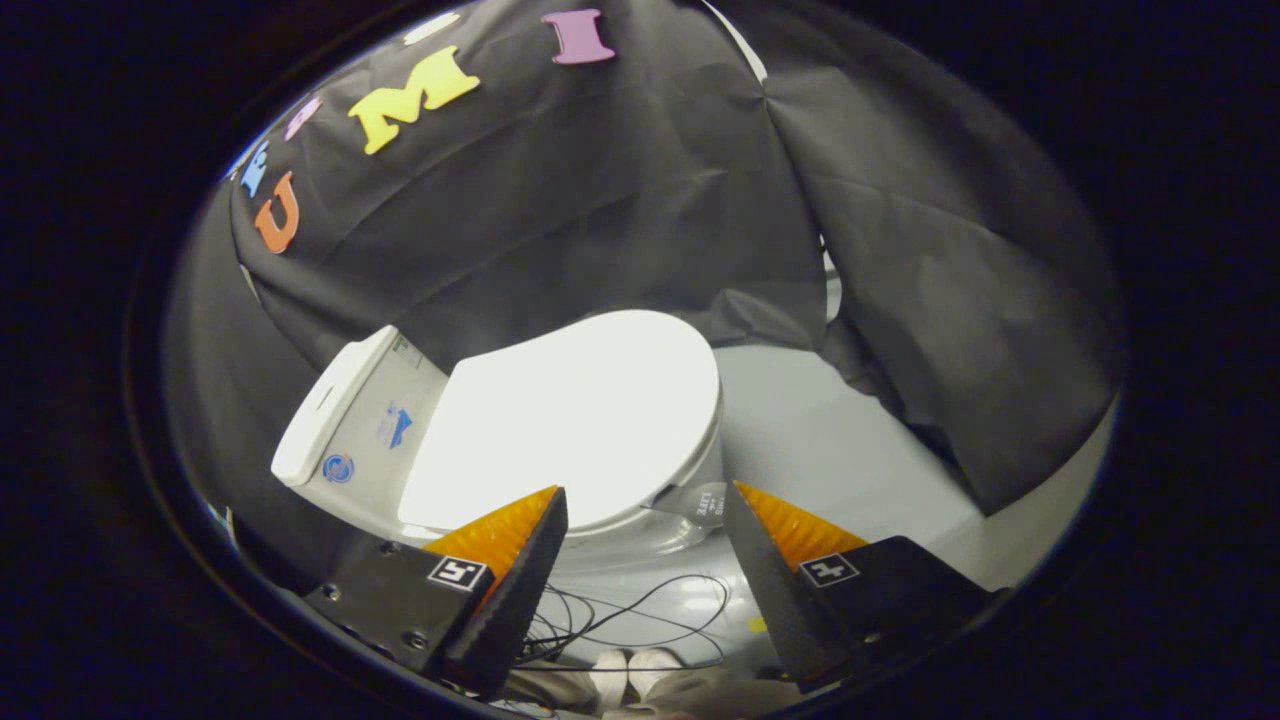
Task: Open the toilet lid.
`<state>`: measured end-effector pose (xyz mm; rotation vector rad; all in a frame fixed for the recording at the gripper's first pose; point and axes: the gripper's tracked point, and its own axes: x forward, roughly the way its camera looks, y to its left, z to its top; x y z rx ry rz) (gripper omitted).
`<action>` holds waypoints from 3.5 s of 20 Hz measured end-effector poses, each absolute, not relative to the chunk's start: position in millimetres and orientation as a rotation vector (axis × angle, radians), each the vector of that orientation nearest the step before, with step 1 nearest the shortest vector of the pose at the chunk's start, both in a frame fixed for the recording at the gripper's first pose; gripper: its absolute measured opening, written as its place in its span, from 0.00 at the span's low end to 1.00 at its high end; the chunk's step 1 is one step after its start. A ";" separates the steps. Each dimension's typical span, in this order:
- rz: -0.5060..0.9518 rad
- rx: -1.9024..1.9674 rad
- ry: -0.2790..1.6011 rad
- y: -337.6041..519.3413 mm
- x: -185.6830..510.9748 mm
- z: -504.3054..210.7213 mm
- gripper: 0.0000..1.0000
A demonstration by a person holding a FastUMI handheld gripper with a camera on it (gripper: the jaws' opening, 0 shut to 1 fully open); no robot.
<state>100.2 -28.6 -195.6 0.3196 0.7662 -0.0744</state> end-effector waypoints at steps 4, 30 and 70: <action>-0.096 0.369 0.870 -42.9 109.9 -230.9 0.98; 0.089 1.094 0.933 -23.4 139.9 -294.3 0.66; 0.013 0.941 0.785 -10.3 149.7 -151.5 0.04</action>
